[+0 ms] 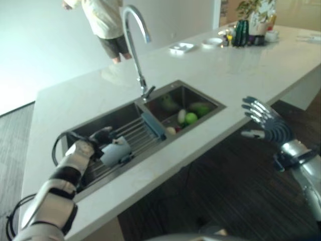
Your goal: Place the dishes in the dishwasher.
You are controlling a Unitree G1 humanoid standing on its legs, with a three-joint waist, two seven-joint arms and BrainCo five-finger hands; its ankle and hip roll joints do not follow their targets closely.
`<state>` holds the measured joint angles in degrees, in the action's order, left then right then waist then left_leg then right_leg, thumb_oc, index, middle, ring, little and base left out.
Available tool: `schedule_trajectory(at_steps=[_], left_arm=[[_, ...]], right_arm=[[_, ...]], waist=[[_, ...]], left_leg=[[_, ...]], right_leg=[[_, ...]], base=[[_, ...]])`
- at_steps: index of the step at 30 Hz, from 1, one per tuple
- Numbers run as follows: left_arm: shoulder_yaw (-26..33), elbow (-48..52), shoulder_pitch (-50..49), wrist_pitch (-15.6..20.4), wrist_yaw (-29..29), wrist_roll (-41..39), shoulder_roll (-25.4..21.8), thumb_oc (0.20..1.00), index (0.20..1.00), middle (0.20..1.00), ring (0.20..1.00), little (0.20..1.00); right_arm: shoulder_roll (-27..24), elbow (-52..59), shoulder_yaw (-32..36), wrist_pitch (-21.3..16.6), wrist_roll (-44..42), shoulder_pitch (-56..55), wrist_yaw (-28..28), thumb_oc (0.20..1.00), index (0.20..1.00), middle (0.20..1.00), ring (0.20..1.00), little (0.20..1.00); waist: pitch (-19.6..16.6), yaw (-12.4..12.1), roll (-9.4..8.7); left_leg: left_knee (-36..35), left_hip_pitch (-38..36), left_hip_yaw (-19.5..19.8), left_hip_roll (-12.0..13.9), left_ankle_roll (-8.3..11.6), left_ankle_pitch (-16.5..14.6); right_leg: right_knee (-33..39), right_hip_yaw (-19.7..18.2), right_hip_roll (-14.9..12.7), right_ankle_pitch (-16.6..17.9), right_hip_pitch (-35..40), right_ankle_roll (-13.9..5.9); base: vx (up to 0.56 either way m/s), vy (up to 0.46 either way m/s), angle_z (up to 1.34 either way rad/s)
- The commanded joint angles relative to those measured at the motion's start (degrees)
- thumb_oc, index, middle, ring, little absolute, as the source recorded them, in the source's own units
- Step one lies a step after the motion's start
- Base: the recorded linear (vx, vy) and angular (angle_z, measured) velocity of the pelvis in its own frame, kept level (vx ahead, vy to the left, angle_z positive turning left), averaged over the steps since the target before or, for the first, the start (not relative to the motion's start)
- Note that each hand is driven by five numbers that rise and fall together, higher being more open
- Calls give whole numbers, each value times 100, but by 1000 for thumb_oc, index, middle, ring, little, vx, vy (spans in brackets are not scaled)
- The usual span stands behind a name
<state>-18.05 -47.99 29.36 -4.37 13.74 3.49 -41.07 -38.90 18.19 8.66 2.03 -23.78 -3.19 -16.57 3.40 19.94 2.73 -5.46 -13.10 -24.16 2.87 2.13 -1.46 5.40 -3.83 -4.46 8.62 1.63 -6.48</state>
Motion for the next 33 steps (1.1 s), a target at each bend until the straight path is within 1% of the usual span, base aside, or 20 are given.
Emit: schedule_trajectory(at_steps=[1,9,15,18,23,30,33], left_arm=[[126,-266,284,139,-65,156,-112,1000,1000,1000,1000,1000],[152,-401,166,208,-87,229,-75,1000,1000,1000,1000,1000],[112,-380,172,153,-50,339,-81,1000,1000,1000,1000,1000],[90,-437,181,194,-52,347,-79,1000,1000,1000,1000,1000],[91,-445,97,158,-10,454,-31,1000,1000,1000,1000,1000],[93,-633,3,186,-4,633,-6,1000,1000,1000,1000,1000],[52,-712,1,139,-8,648,-24,1000,1000,1000,1000,1000]], right_arm=[[-217,-42,225,-311,-236,186,-1,1000,1000,1000,1000,1000],[-273,-20,242,-310,-251,171,-20,1000,1000,1000,1000,1000],[-287,51,231,-304,-235,159,26,1000,1000,1000,1000,1000],[-289,19,202,-315,-208,178,52,1000,1000,1000,1000,1000],[-270,15,220,-325,-180,132,18,1000,1000,1000,1000,1000],[-258,59,244,-290,-171,93,-5,1000,1000,1000,1000,1000],[-291,107,232,-241,-192,101,16,1000,1000,1000,1000,1000]], waist=[[-82,-117,-8],[-78,-125,-48],[-44,-125,-64],[-28,-120,-64],[-23,-103,-49],[-15,-78,-39],[-7,-64,-35]], left_leg=[[46,7,490,-76,-121,-131],[46,-3,456,-88,-136,-145],[46,-4,448,-105,-158,-150],[46,-13,436,-111,-166,-154],[46,-38,408,-118,-171,-165],[46,-54,379,-124,-170,-168],[46,-55,378,-127,-171,-166]], right_leg=[[-40,108,2,-304,294,-258],[-40,106,-3,-300,286,-269],[-48,92,1,-298,268,-272],[-51,81,3,-296,269,-272],[-52,65,-2,-291,270,-282],[-57,64,5,-289,266,-283],[-59,55,6,-293,262,-282]], base=[[0,0,0],[0,0,0],[0,0,0],[0,0,0],[0,0,0],[0,0,0],[0,0,0]])
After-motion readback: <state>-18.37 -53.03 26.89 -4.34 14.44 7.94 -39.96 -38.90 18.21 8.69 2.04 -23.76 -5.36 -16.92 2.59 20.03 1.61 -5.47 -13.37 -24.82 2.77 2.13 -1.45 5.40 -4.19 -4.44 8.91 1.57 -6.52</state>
